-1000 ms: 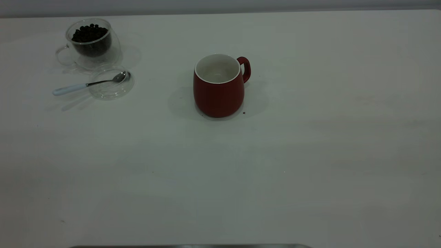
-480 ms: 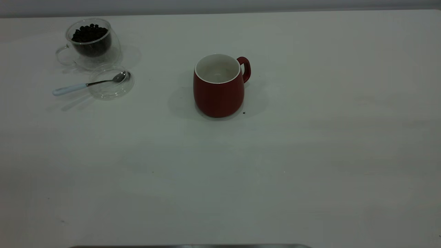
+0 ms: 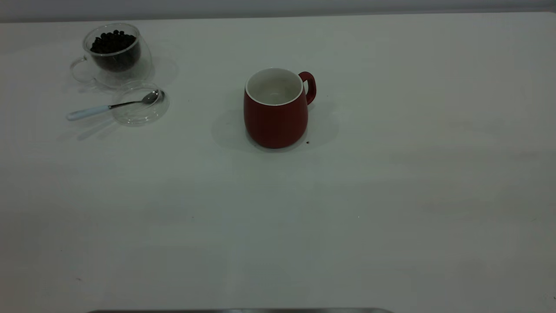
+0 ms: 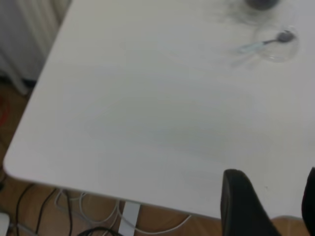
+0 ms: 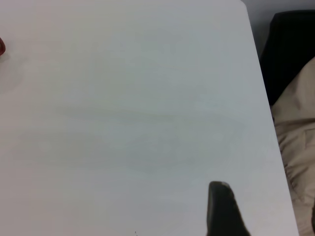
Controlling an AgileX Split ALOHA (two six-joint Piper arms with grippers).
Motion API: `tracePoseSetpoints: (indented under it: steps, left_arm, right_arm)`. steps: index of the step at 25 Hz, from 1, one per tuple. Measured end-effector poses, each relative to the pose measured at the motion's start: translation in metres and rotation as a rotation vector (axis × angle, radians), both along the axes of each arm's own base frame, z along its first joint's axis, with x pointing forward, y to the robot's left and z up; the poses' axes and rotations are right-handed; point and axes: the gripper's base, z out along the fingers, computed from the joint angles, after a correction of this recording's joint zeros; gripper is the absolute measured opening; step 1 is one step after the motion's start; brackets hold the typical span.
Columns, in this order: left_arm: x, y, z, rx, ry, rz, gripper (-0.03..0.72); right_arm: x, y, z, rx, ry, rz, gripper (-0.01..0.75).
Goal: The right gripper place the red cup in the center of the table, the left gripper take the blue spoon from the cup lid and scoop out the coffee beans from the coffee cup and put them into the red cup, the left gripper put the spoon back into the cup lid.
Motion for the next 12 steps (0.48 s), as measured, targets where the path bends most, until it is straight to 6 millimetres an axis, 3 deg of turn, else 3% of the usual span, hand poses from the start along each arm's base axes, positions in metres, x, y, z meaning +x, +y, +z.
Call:
tracePoseSetpoints:
  steps: [12]
  left_arm:
    - [-0.0004,-0.0005,0.0000,0.001,-0.001,0.025,0.354]
  right_arm:
    - [0.0000,0.0000,0.0000,0.000,0.000,0.000,0.457]
